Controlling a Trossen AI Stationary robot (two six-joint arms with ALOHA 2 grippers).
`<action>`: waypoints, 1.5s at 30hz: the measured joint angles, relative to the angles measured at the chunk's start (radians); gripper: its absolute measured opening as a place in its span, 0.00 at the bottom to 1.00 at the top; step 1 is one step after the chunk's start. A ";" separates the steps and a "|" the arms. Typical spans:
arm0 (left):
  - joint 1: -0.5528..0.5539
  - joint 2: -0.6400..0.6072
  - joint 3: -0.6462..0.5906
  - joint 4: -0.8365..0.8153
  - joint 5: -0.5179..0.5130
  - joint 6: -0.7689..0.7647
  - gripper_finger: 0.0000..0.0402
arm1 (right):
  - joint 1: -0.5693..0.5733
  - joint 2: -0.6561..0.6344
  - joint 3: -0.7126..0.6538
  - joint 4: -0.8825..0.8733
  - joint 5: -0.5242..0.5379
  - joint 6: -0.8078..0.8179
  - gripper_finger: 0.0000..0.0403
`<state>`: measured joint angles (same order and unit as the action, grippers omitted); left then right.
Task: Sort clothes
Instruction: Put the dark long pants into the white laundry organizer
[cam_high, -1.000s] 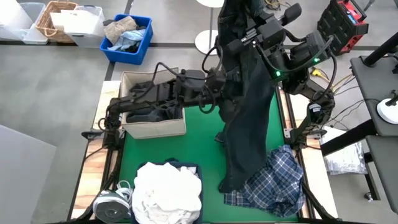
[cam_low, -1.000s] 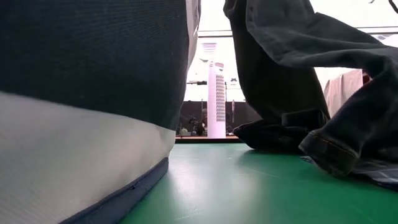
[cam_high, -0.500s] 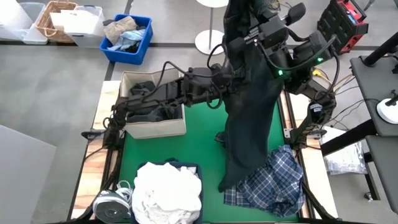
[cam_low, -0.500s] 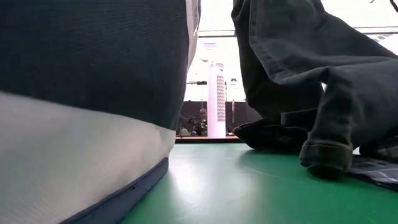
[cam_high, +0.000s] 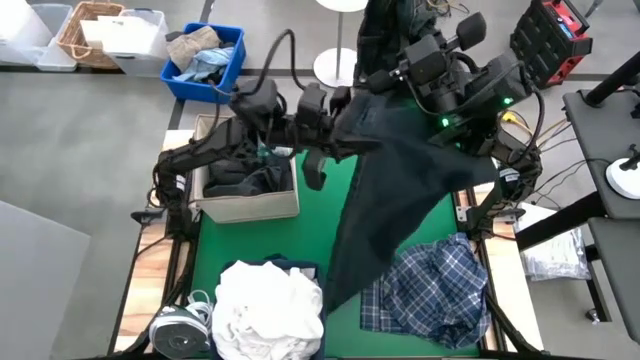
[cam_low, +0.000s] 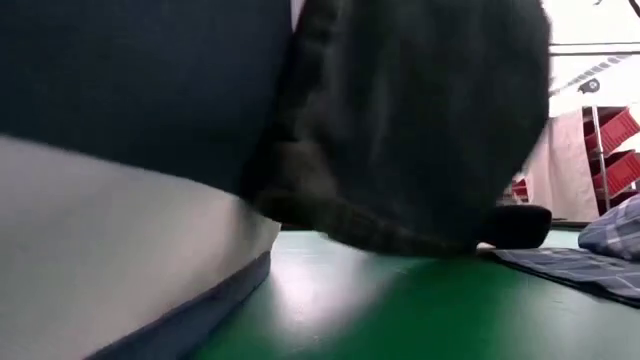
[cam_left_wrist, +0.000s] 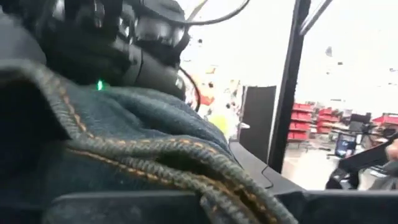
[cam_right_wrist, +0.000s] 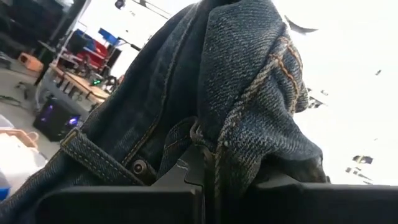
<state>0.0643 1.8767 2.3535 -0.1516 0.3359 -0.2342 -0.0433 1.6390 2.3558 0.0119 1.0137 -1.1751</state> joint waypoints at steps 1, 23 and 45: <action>0.000 -0.009 0.000 -0.001 0.005 -0.005 0.03 | 0.002 0.000 0.000 -0.009 0.000 0.020 0.06; -0.016 -0.071 0.000 -0.016 0.048 -0.096 0.03 | 0.041 -0.181 0.000 -0.759 -0.245 1.236 0.58; -0.015 -0.060 0.002 -0.041 -0.039 -0.056 0.03 | 0.034 -0.261 -0.003 -0.810 -0.619 1.641 0.78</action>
<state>0.0494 1.8170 2.3558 -0.1923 0.2965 -0.2900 -0.0089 1.3776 2.3524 -0.7982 0.3945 0.4658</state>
